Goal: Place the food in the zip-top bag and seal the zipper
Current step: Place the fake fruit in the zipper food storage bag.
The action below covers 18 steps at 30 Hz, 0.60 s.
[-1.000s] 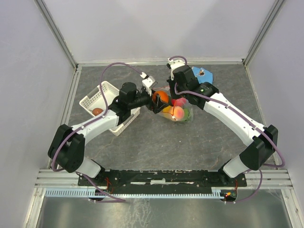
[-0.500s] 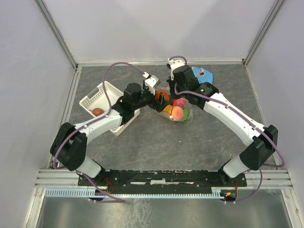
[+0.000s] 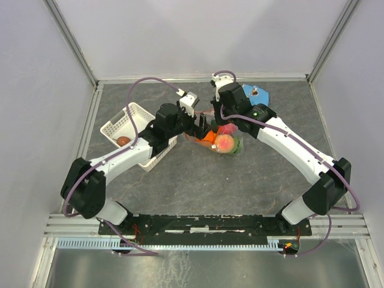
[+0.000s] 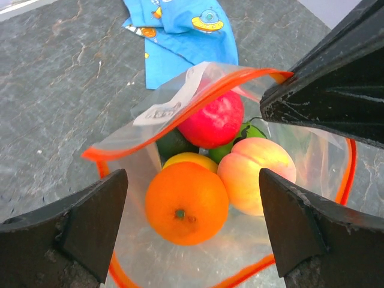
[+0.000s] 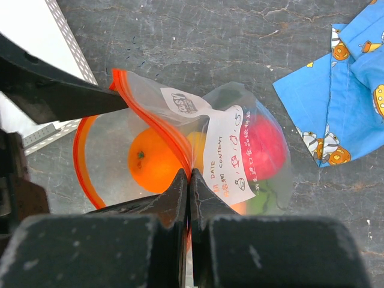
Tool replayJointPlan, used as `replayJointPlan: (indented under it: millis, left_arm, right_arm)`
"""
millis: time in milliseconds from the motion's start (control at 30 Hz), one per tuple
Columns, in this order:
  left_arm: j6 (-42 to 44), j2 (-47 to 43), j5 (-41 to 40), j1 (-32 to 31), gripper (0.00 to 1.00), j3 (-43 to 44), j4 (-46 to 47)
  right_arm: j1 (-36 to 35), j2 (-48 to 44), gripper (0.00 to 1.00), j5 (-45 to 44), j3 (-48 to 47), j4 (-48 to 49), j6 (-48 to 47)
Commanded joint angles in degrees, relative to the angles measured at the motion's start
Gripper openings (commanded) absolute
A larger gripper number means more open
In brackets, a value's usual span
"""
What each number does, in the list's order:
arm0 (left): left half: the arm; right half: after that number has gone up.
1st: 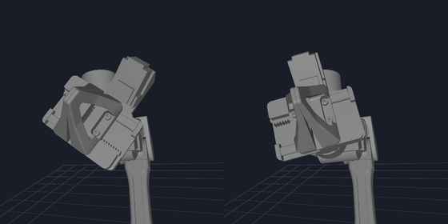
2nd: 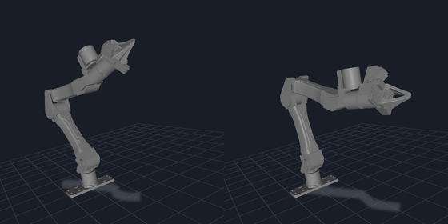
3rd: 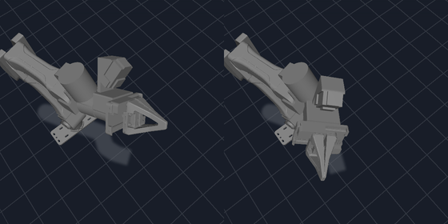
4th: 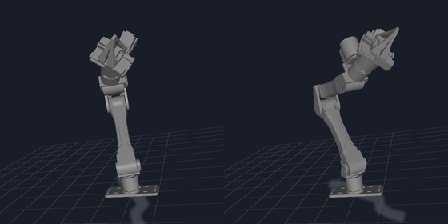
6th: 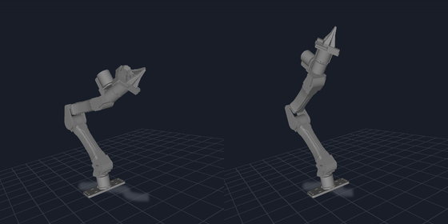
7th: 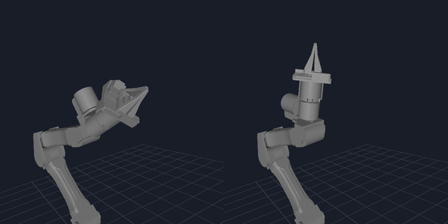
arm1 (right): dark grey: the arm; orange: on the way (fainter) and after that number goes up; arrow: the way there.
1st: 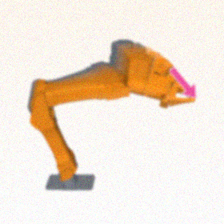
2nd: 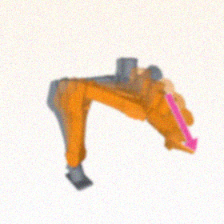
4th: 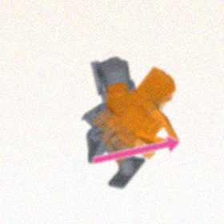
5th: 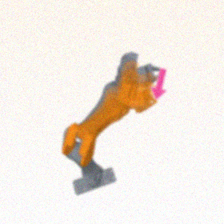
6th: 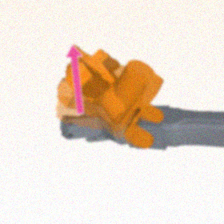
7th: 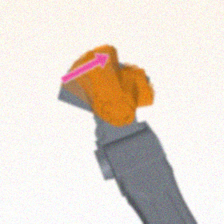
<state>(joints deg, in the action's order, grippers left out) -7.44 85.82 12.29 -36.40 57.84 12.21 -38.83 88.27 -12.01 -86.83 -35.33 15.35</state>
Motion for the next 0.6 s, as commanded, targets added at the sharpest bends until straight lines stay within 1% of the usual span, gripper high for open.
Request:
replayJointPlan:
  millis: [0, 133, 200, 300, 433, 500, 567]
  left_arm:
    - [-3.8, -6.9, -6.8, -0.2, 0.95, 3.0, -7.7]
    - [-6.9, -11.2, -12.7, -0.2, 0.92, 1.5, -15.5]
    - [-8.2, -12.2, -14.0, -0.2, 0.89, 0.5, -19.0]
    - [-10.9, -12.2, -14.9, -0.2, 0.84, -1.2, -20.5]
    - [-13.6, -9.3, -14.7, -0.2, 0.76, -0.9, -21.4]
    - [-14.3, -7.3, -14.3, -0.2, 0.70, -0.4, -21.7]
    - [-14.7, -5.4, -14.1, -0.2, 0.61, 0.2, -23.0]
  right_arm:
    - [0.3, -1.5, 0.04, -0.4, -1.7, 1.4, 0.6]
    - [0.3, -1.4, 0.04, -0.3, -1.5, 1.6, 0.6]
    - [0.3, -1.4, 0.04, -0.3, -1.5, 1.7, 0.6]
    - [0.3, -1.3, 0.04, 0.0, -1.2, 1.8, 0.9]
    - [0.3, -1.3, 0.04, 0.5, -1.1, 1.8, 1.0]
    - [0.3, -1.4, 0.04, 0.4, -0.9, 1.8, 1.0]
    - [0.3, -1.5, 0.04, 0.3, -0.9, 1.8, 1.0]
